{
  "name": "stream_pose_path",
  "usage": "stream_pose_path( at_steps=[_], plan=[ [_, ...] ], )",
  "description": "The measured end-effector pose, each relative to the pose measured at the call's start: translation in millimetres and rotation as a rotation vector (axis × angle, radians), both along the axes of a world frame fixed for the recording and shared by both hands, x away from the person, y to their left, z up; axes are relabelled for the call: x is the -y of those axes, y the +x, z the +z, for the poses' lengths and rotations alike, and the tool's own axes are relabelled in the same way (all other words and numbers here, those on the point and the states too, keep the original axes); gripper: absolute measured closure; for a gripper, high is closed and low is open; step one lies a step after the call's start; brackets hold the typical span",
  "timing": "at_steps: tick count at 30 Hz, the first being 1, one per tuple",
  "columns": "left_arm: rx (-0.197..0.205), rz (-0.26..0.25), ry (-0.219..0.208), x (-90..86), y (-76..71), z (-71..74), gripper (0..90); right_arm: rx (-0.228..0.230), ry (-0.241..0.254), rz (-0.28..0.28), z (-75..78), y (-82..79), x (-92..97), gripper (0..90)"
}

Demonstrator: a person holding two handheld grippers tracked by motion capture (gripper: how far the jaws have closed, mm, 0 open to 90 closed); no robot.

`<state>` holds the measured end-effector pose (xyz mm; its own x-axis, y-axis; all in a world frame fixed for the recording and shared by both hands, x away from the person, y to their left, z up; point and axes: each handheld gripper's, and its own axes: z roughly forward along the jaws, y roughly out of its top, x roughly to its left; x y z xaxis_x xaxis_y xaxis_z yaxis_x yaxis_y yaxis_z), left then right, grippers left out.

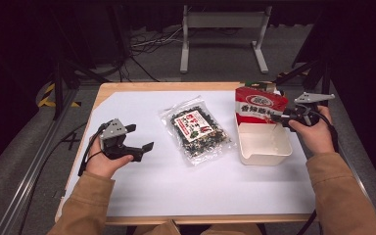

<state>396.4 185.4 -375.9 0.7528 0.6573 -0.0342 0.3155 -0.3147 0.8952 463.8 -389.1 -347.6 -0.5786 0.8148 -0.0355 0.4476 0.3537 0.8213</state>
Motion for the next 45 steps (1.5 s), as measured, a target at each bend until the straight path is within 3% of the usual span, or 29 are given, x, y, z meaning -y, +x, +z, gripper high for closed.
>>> stream_pose_path(
  at_steps=[2, 5, 8, 15, 16, 17, 20, 22, 25, 28, 30, 33, 35, 41, 45],
  plan=[
    [0.007, -0.002, 0.001, -1.9, 2.1, 0.8, 19.0, 0.023, -0.011, -0.010, 5.8, -7.5, 1.4, 45.6],
    [-0.018, 0.007, -0.007, -3.6, 7.0, 2.8, 22.5, 0.040, 0.003, -0.014, 13.5, -18.1, 3.3, 44.8],
    [-0.043, 0.005, 0.016, -3.5, 10.3, 5.6, 23.8, 0.046, -0.003, -0.011, 20.7, -30.7, 3.4, 43.8],
    [-0.079, 0.000, 0.023, -1.3, 16.1, 8.3, 22.5, 0.039, 0.000, 0.000, 31.7, -62.9, -1.5, 42.8],
    [-0.111, -0.005, 0.013, 0.0, 16.8, 6.9, 22.3, 0.042, -0.001, 0.005, 32.0, -65.9, -2.8, 42.8],
    [-0.141, -0.012, 0.028, 1.4, 18.4, 6.0, 22.2, 0.044, 0.003, 0.017, 32.3, -69.5, -4.6, 42.8],
    [-0.181, -0.025, 0.050, 3.6, 23.4, 4.7, 25.7, 0.047, 0.013, 0.050, 32.0, -79.4, -11.3, 42.9],
    [-0.222, -0.018, 0.034, 5.6, 26.7, 4.3, 26.8, 0.054, 0.018, 0.069, 31.1, -83.6, -15.2, 42.8],
    [-0.226, -0.023, 0.030, 7.7, 30.7, 3.1, 28.5, 0.068, 0.030, 0.090, 30.0, -89.8, -20.5, 42.3],
    [-0.196, -0.007, 0.052, 12.3, 38.3, -0.8, 28.2, 0.080, 0.026, 0.107, 28.3, -94.3, -25.5, 41.8],
    [-0.210, 0.008, 0.062, 14.4, 43.0, -2.9, 25.6, 0.085, 0.032, 0.124, 25.3, -97.2, -30.3, 41.4],
    [-0.272, 0.024, 0.086, 14.4, 50.9, -3.5, 33.4, 0.085, 0.035, 0.140, 21.2, -99.7, -36.2, 41.1],
    [-0.316, 0.027, 0.075, 15.4, 56.2, -5.5, 31.0, 0.091, 0.038, 0.151, 19.1, -101.5, -40.7, 41.1],
    [-0.311, 0.113, 0.088, 24.3, 65.3, -9.8, 21.5, 0.095, 0.055, 0.174, 15.0, -105.1, -49.3, 41.0],
    [-0.301, 0.139, 0.109, 29.8, 72.5, -10.1, 16.5, 0.096, 0.059, 0.180, 13.5, -106.7, -52.4, 41.0]
  ],
)
